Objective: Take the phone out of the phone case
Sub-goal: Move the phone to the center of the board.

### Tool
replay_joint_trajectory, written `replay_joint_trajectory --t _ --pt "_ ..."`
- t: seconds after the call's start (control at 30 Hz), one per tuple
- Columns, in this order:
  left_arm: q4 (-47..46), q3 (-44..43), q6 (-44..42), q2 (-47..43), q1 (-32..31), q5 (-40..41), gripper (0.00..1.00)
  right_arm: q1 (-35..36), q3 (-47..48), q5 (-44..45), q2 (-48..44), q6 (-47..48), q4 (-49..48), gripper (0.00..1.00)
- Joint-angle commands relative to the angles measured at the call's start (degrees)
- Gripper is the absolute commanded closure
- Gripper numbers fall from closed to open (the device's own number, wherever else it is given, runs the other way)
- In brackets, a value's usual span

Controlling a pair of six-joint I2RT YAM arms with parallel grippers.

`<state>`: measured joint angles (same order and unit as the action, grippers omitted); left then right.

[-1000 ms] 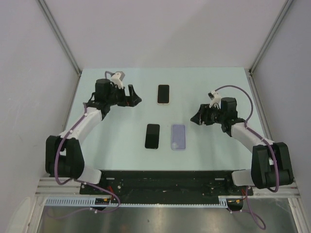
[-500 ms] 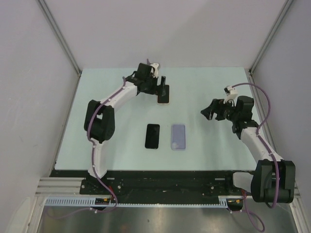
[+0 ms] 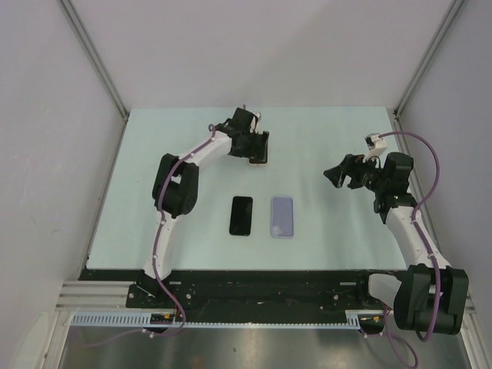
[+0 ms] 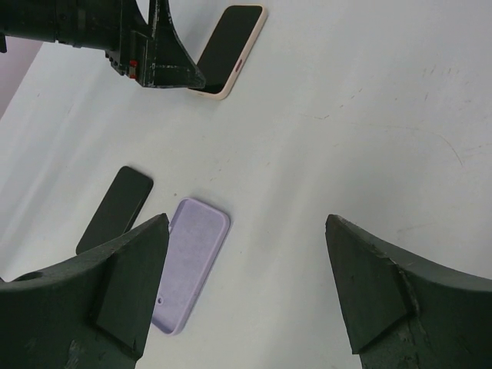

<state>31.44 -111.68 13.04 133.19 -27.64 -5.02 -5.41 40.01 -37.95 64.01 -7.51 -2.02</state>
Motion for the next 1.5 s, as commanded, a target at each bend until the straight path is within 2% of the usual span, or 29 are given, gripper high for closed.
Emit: replay_joint_trajectory --t 0.0,0.13,0.3,0.77,1.47 --pt "1.0 -5.2 1.6 1.2 -1.6 4.1 0.00 -0.7 0.4 -1.3 -1.5 -0.8 -2.1 0.13" --pt "1.6 -7.4 2.2 3.5 -3.2 4.8 0.00 -1.0 0.4 -1.8 -2.0 -1.1 -2.1 0.13" --pt "2.7 -10.0 2.9 5.3 -4.3 9.9 0.00 -1.3 0.4 -2.4 -2.2 -1.5 -2.2 0.13" --pt "3.5 -11.3 3.4 5.9 -4.5 15.2 0.00 -1.5 0.4 -3.7 -2.4 -2.8 -2.5 0.13" --pt "3.9 -11.9 2.6 9.3 -5.0 14.0 0.00 -1.8 0.4 -4.8 -2.7 -4.2 -2.6 0.14"
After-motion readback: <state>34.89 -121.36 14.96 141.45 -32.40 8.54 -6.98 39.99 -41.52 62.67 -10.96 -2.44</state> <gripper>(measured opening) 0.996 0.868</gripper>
